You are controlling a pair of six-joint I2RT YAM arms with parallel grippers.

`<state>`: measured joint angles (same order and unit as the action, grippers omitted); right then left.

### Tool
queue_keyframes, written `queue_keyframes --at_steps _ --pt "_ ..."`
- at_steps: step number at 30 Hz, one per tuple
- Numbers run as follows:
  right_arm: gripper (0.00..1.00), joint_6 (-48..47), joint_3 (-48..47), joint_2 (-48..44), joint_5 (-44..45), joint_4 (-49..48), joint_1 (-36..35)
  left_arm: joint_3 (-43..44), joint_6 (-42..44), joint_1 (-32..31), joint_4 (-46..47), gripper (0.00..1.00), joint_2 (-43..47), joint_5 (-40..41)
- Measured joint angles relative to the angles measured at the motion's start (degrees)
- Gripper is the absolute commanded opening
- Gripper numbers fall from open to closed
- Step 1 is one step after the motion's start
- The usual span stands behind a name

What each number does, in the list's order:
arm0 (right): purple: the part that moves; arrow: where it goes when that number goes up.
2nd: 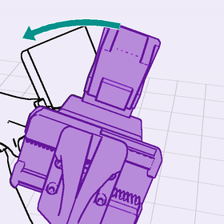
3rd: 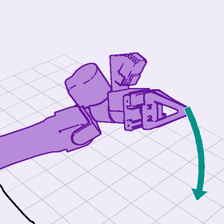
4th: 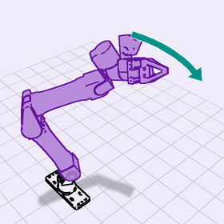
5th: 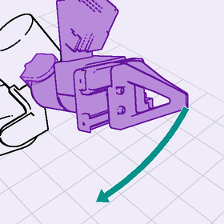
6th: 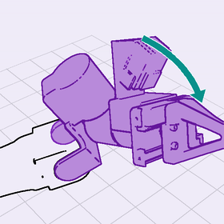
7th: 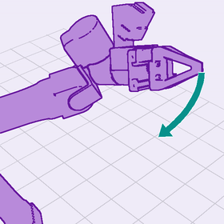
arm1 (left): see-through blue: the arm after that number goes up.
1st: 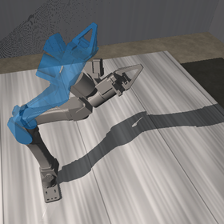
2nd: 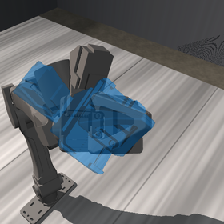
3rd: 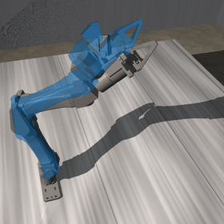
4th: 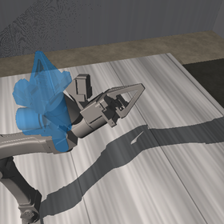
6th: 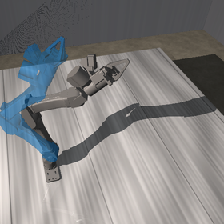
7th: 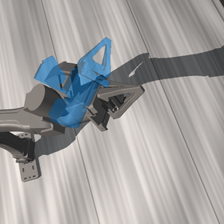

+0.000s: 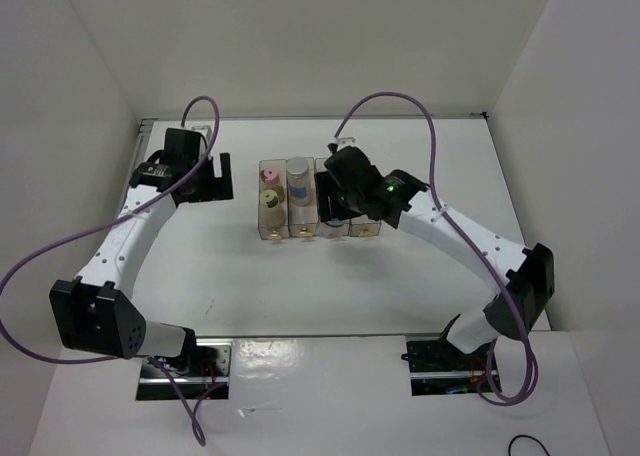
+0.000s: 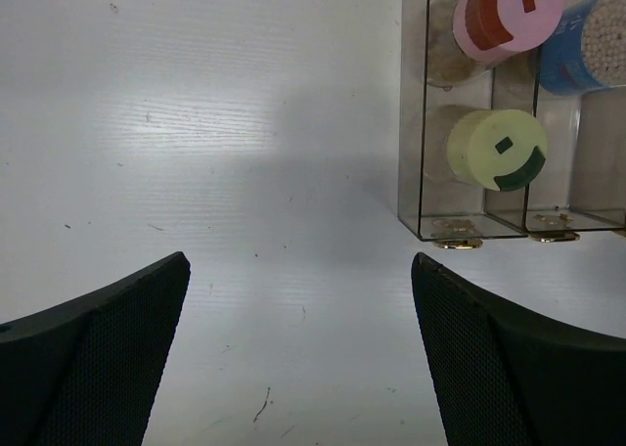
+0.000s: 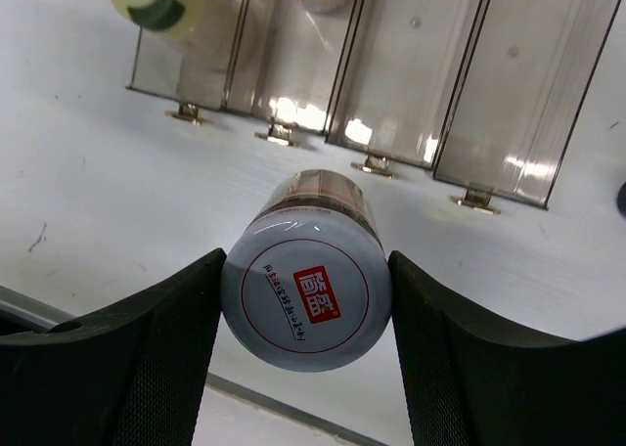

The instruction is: Organize the condiment bottles

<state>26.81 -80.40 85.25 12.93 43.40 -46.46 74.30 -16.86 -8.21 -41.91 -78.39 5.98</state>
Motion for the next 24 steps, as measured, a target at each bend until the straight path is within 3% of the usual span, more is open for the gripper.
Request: queue_keyframes --at_steps 14,24 --pt "0.18 -7.48 -11.30 11.19 1.84 1.44 10.54 -3.21 0.24 5.60 3.74 1.00 0.02 -4.66" --pt "0.17 -9.94 -16.83 17.64 0.63 1.05 11.63 -3.45 0.48 7.41 4.66 1.00 -2.05 -6.38"
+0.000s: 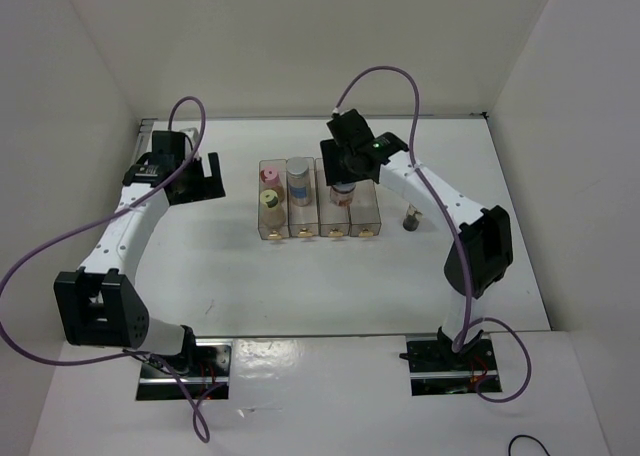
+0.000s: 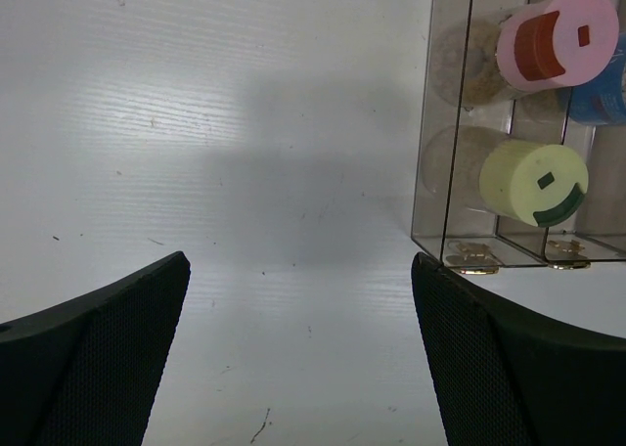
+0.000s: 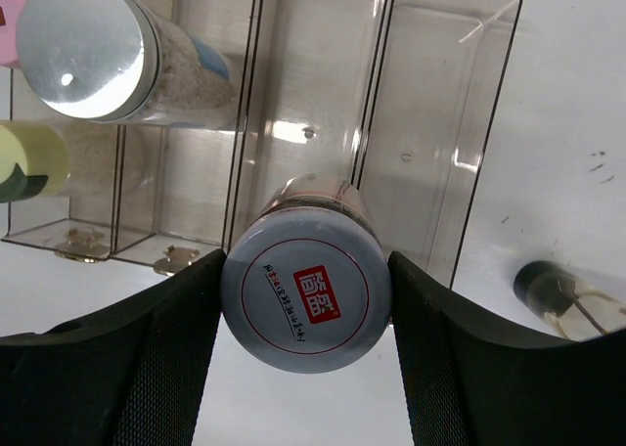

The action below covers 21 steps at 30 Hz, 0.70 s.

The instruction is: Organize the condiment bottles

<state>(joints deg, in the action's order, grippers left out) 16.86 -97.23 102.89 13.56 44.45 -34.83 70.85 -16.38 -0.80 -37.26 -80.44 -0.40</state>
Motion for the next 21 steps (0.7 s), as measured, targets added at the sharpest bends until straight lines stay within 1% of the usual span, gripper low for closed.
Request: queue_keyframes --at_steps 12,21 --pt "0.17 -0.28 -0.70 4.28 -0.87 -1.75 0.00 0.00 0.33 0.70 0.48 1.00 -0.52 -0.98" --pt "0.17 -0.28 -0.59 5.18 -2.05 -4.22 0.00 0.00 1.27 0.72 0.52 1.00 -1.27 -1.46"
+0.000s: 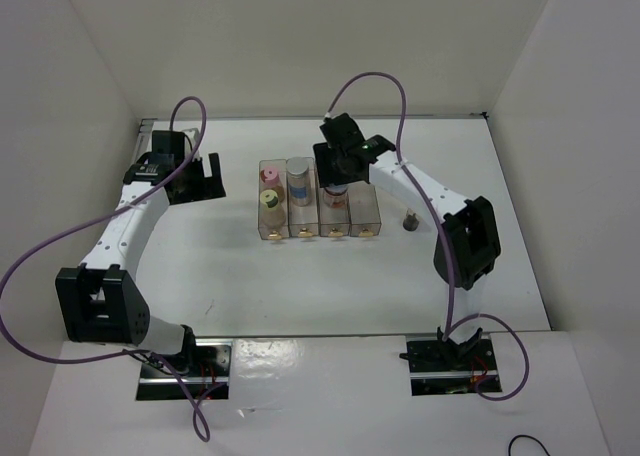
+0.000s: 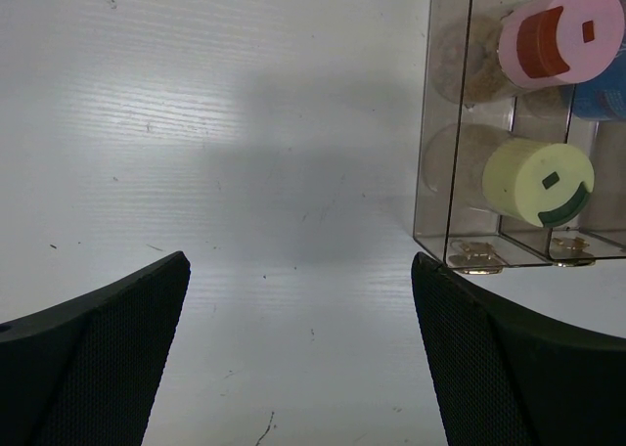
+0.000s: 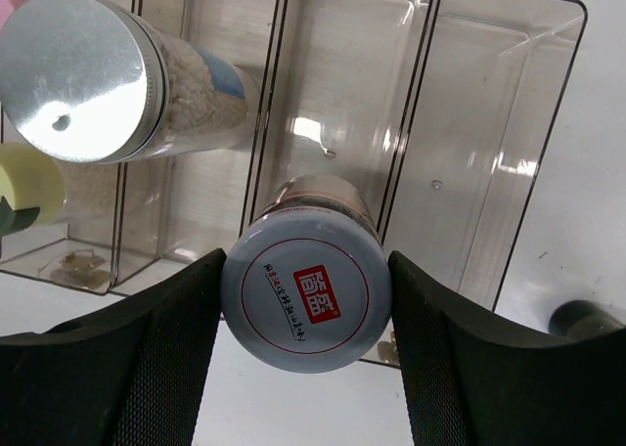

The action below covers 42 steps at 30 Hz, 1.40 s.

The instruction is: Organize the condiment bottles

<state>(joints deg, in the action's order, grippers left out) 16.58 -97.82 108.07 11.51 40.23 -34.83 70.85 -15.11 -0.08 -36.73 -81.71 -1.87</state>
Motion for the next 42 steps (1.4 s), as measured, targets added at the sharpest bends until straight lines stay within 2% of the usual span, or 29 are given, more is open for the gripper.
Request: queue_keyframes --at_steps 25,26,29,31,35,36,38,39,42 --pt "0.17 1.55 7.08 3.06 -2.08 -5.29 0.00 -0.96 0.11 0.00 1.66 1.00 -1.38 -2.23" --pt "0.20 1.62 7.32 3.06 -2.12 -5.31 0.00 -1.01 0.15 0.00 1.70 1.00 -1.53 -2.49" --pt "0.22 2.01 7.54 3.13 -2.14 -5.35 0.00 -1.01 0.20 0.00 1.90 1.00 -1.92 -2.91" --pt "0.30 2.27 7.54 3.19 -2.19 -5.55 0.00 -1.01 0.20 0.00 2.08 1.00 -2.14 -3.21" --pt "0.35 2.78 7.54 3.91 -2.19 -6.56 0.00 -1.09 0.20 0.00 2.54 1.00 -2.84 -3.85" --pt "0.39 2.99 7.54 3.91 -2.21 -6.69 -0.02 -1.18 0.20 0.00 2.60 1.00 -2.95 -3.91" --pt "0.48 3.21 7.54 3.98 -2.10 -6.88 -0.07 -1.51 0.20 0.00 2.71 1.00 -2.97 -4.04" --pt "0.58 3.32 7.54 4.02 -2.03 -6.97 -0.07 -1.60 0.20 0.00 2.71 1.00 -2.97 -4.04" --pt "0.75 3.58 7.54 4.07 -1.70 -7.21 -0.09 -1.64 0.20 0.00 2.99 1.00 -2.97 -4.07"
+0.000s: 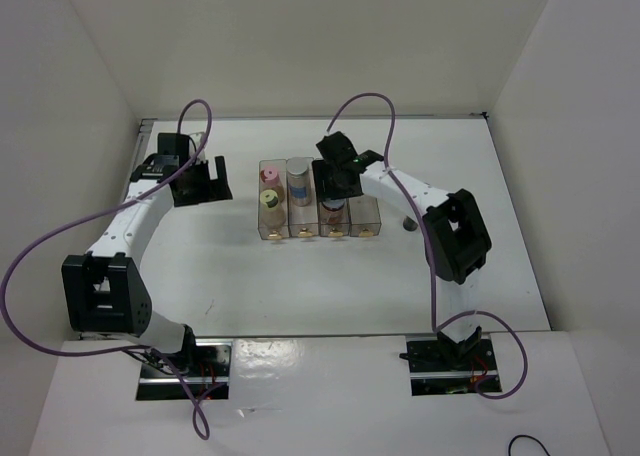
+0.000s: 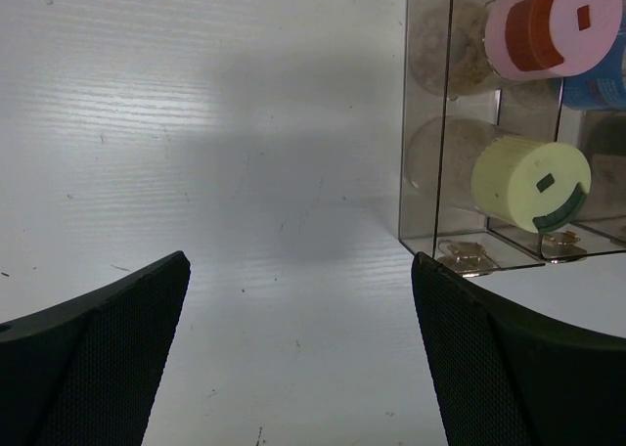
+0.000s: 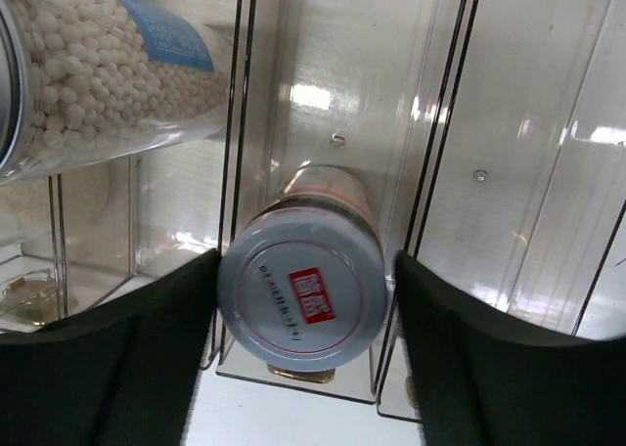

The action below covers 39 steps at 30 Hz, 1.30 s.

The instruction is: Organize the condiment bottles

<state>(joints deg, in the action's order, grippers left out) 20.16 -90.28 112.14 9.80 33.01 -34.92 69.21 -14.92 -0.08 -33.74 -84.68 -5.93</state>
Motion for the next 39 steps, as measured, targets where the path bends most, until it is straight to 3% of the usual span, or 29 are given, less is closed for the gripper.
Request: queue_keyframes --at_steps 3,6,12,19,26,30,39 --pt "0.93 0.50 0.00 0.04 0.37 0.00 -0.09 -0.02 0.00 0.00 0.66 1.00 0.00 -0.26" --pt "0.99 0.85 -0.02 0.04 0.98 0.04 -0.09 -0.13 0.00 0.00 1.20 1.00 -0.35 -0.85" --pt "0.99 1.44 -0.70 -2.34 2.49 2.49 -0.26 -0.13 -0.39 0.00 2.05 1.00 -3.63 -1.57" --pt "0.99 1.07 -4.83 -17.44 7.08 5.68 0.26 0.46 -2.01 0.00 3.15 1.00 -8.46 -1.77" --pt "0.99 0.70 -1.57 -30.69 9.55 5.57 12.57 3.37 -3.34 0.00 5.44 1.00 -12.46 -1.79" --pt "0.99 0.48 5.62 -31.47 9.38 6.73 19.39 3.56 -3.41 0.00 5.88 1.00 -13.90 -1.81" --pt "0.99 0.42 13.40 -29.86 7.98 8.41 19.58 3.56 -3.21 0.00 5.95 1.00 -14.78 -1.88"
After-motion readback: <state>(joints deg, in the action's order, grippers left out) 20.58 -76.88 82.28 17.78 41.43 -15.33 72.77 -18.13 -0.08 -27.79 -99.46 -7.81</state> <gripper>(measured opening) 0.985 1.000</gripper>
